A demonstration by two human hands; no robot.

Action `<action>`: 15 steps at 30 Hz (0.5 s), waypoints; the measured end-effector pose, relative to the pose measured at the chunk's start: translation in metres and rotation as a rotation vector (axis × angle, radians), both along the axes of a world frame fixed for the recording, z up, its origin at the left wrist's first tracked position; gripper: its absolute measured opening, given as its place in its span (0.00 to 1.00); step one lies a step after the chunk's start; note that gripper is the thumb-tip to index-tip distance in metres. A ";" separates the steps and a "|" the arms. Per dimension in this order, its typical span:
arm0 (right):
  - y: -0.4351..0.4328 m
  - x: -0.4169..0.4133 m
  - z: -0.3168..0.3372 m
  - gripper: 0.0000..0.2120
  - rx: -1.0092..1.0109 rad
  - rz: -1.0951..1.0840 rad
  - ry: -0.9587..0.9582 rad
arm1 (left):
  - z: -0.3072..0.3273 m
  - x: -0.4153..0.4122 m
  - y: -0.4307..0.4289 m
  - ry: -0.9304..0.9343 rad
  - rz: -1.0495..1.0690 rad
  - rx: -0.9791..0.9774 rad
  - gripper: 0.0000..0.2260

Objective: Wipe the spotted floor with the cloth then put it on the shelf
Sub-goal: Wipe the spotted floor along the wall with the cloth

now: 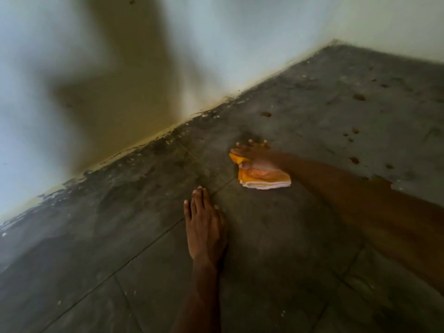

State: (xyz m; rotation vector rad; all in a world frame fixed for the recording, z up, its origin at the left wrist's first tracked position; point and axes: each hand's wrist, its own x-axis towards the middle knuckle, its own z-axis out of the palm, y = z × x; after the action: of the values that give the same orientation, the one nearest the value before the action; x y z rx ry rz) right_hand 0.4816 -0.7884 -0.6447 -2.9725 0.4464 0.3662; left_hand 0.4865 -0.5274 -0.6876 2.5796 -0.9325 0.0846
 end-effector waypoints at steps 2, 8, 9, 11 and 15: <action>0.007 0.007 0.005 0.28 -0.048 -0.089 -0.001 | 0.000 0.000 0.000 -0.027 -0.009 0.005 0.26; 0.112 -0.139 -0.029 0.33 -0.064 0.313 -0.116 | -0.001 0.004 0.001 -0.066 -0.022 0.034 0.26; 0.107 -0.166 -0.032 0.33 -0.071 0.315 -0.111 | -0.001 0.004 0.002 -0.068 -0.028 0.032 0.26; 0.076 -0.188 -0.035 0.35 -0.145 0.141 -0.116 | -0.001 0.002 0.005 -0.065 -0.044 0.022 0.24; 0.081 -0.175 -0.026 0.39 -0.111 -0.311 -0.171 | 0.001 -0.002 0.003 -0.047 -0.042 0.039 0.23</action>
State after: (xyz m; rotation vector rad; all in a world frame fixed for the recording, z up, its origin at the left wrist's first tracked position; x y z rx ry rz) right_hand 0.3065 -0.7076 -0.6703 -2.9352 0.9177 0.0573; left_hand 0.4845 -0.5248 -0.6865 2.6031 -1.0143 0.1166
